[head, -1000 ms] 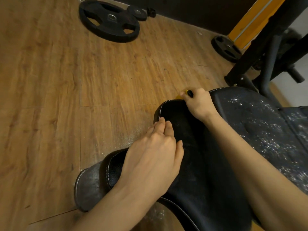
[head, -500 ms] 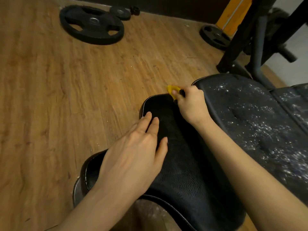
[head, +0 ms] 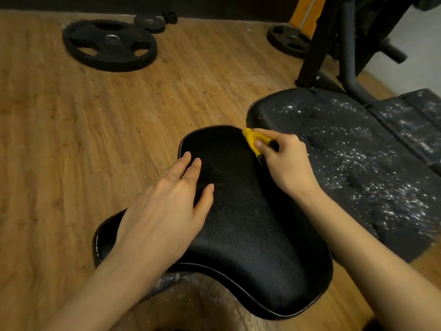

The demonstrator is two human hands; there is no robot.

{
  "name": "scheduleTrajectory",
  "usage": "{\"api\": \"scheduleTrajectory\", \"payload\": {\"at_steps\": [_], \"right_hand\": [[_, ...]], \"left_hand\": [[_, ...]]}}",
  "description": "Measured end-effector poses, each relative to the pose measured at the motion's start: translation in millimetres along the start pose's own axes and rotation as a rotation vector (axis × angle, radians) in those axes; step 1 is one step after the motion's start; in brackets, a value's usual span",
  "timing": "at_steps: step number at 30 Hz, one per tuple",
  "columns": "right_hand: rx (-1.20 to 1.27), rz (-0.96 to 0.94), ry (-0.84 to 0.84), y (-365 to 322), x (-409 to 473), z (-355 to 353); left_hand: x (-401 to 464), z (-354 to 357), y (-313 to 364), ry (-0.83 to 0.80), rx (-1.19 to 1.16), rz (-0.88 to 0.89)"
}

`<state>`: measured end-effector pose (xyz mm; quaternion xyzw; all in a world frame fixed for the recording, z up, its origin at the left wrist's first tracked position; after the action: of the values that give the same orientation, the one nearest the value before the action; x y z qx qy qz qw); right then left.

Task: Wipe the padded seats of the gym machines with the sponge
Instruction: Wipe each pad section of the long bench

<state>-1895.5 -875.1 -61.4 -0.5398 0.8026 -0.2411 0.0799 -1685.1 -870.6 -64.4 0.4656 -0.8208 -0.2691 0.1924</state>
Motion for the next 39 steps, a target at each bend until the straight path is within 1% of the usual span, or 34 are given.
{"api": "scheduleTrajectory", "payload": {"at_steps": [1, 3, 5, 7, 9, 12, 16, 23, 25, 28, 30, 31, 34, 36, 39], "right_hand": [[-0.027, -0.011, 0.018, 2.9, -13.3, -7.0], [-0.074, -0.010, 0.024, 0.9, -15.4, -10.2], [-0.056, 0.049, -0.008, -5.6, 7.8, 0.8], [-0.057, 0.107, -0.051, -13.7, 29.4, 12.4], [-0.057, 0.123, -0.047, -13.5, 35.8, 16.3], [-0.013, 0.065, 0.008, 0.1, -5.0, -1.7], [0.041, 0.015, 0.104, 26.3, -76.9, -31.3], [0.125, 0.062, 0.219, 65.3, -175.1, -46.1], [0.134, 0.058, 0.230, 69.0, -192.1, -47.4], [0.179, 0.041, 0.176, 72.6, -204.9, -53.5], [0.202, -0.008, 0.173, 74.8, -206.4, -65.1], [0.146, -0.055, 0.196, 74.5, -205.2, -73.1], [-0.221, -0.242, 0.256, 77.4, -194.5, -83.0], [-0.385, -0.321, 0.199, 88.3, -188.0, -75.4], [-0.464, -0.370, 0.118, 102.1, -186.4, -64.7]], "left_hand": [[0.0, 0.7, -0.1, -0.002, -0.013, 0.007], [-0.5, 3.5, 3.4, 0.004, 0.031, 0.072], [0.1, 5.2, 12.1, 0.026, 0.066, 0.149], [1.4, 12.1, 27.7, 0.013, 0.072, 0.218], [2.2, 17.7, 44.0, 0.019, 0.067, 0.237], [2.1, 31.1, 60.6, -0.011, 0.053, 0.239], [-2.0, 48.9, 67.3, -0.071, 0.104, 0.270], [-5.3, 59.9, 71.2, -0.088, 0.154, 0.323], [-6.1, 60.9, 70.8, -0.092, 0.154, 0.319], [-8.1, 60.5, 72.4, -0.077, 0.158, 0.329], [-8.3, 61.3, 72.5, -0.076, 0.158, 0.322], [-8.1, 61.6, 72.7, -0.077, 0.160, 0.322], [-7.8, 61.9, 72.0, -0.082, 0.160, 0.322], [-8.0, 61.5, 71.7, -0.078, 0.156, 0.323], [-8.9, 61.4, 72.2, -0.066, 0.166, 0.331]]}}
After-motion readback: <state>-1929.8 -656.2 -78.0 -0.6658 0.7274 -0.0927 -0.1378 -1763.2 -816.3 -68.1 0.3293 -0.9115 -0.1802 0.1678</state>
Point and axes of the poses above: each hand's wrist, its own x-axis towards the middle knuckle, its own z-axis out of the palm, y = z × x, the point moved 5 cm from there along x, towards the middle knuckle, and after that the axes turned 10 degrees about -x, right-handed, at the moved point
